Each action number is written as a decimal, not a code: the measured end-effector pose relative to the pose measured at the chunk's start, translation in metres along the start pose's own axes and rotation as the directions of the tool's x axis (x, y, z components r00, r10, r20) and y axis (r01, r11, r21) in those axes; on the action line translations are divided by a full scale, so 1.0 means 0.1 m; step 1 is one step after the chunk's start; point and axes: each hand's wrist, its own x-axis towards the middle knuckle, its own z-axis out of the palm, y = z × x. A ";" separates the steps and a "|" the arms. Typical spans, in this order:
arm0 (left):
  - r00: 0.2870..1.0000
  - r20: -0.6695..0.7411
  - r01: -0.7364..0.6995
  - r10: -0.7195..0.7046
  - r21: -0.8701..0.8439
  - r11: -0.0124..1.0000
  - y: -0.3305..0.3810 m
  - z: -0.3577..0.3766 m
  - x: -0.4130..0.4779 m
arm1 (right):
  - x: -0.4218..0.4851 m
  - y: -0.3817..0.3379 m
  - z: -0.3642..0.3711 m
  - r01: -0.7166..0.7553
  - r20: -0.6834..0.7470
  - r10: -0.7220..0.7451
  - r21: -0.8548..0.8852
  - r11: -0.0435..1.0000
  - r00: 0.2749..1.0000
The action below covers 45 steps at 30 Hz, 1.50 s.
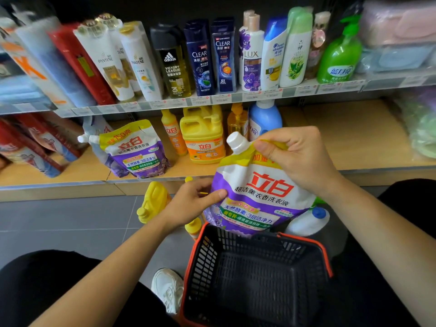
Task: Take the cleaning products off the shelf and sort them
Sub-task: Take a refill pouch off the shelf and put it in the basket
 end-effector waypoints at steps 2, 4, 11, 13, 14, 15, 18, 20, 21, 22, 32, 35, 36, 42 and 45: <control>0.989 -0.008 0.149 -0.150 -0.048 0.988 -0.12 -0.01 -0.04 | 0.01 -0.01 -0.03 0.016 -0.045 -0.015 0.006 1.000 0.999; 0.935 -0.073 0.334 -0.347 -0.147 0.931 -0.21 0.02 -0.10 | 0.00 -0.01 -0.06 0.022 -0.073 -0.022 0.001 1.000 0.997; 0.863 -0.036 0.417 -0.503 -0.512 0.751 -0.41 0.23 -0.09 | -0.03 0.08 -0.13 -0.006 -0.135 0.003 -0.019 1.000 0.991; 0.852 -0.152 0.342 -0.502 -0.564 0.752 -0.41 0.23 -0.03 | -0.02 0.17 -0.20 -0.046 -0.199 0.042 -0.017 0.999 0.979; 0.841 -0.215 0.300 -0.496 -0.578 0.759 -0.39 0.22 0.00 | -0.02 0.23 -0.24 -0.073 -0.231 0.068 -0.017 0.997 0.971; 0.828 -0.281 0.253 -0.485 -0.585 0.771 -0.37 0.19 0.03 | -0.03 0.30 -0.27 -0.105 -0.261 0.098 -0.016 0.994 0.960; 0.797 -0.472 0.118 -0.376 -0.489 0.864 -0.28 0.10 0.06 | -0.07 0.54 -0.30 -0.215 -0.331 0.204 0.003 0.977 0.921; 0.792 -0.555 0.021 -0.256 -0.395 0.919 -0.18 0.05 0.06 | -0.11 0.70 -0.29 -0.267 -0.379 0.245 -0.005 0.964 0.893; 0.784 -0.590 -0.021 -0.193 -0.337 0.941 -0.13 0.02 0.06 | -0.13 0.78 -0.28 -0.298 -0.396 0.273 -0.002 0.955 0.877; 0.775 -0.619 -0.048 -0.127 -0.259 0.965 -0.07 -0.03 0.06 | -0.17 0.87 -0.26 -0.343 -0.405 0.315 0.004 0.939 0.858; 0.754 -0.354 -0.264 0.554 0.609 0.748 0.55 -0.14 0.07 | -0.14 0.80 -0.04 -0.416 -0.246 0.399 -0.021 0.909 0.883; 0.761 -0.298 -0.271 0.576 0.660 0.701 0.66 -0.12 0.04 | -0.15 0.57 0.26 -0.291 0.034 0.294 -0.079 0.954 0.955; 0.759 -0.292 -0.282 0.581 0.657 0.699 0.70 -0.11 0.02 | -0.15 0.51 0.36 -0.263 0.070 0.266 -0.051 0.963 0.961; 0.747 -0.347 -0.334 0.567 0.541 0.772 0.90 0.07 -0.11 | -0.09 0.32 0.48 -0.235 0.030 0.236 0.268 0.934 0.971; 0.773 -0.283 -0.375 0.568 0.519 0.768 0.96 0.11 -0.14 | -0.10 0.29 0.40 -0.235 0.001 0.249 0.338 0.911 0.968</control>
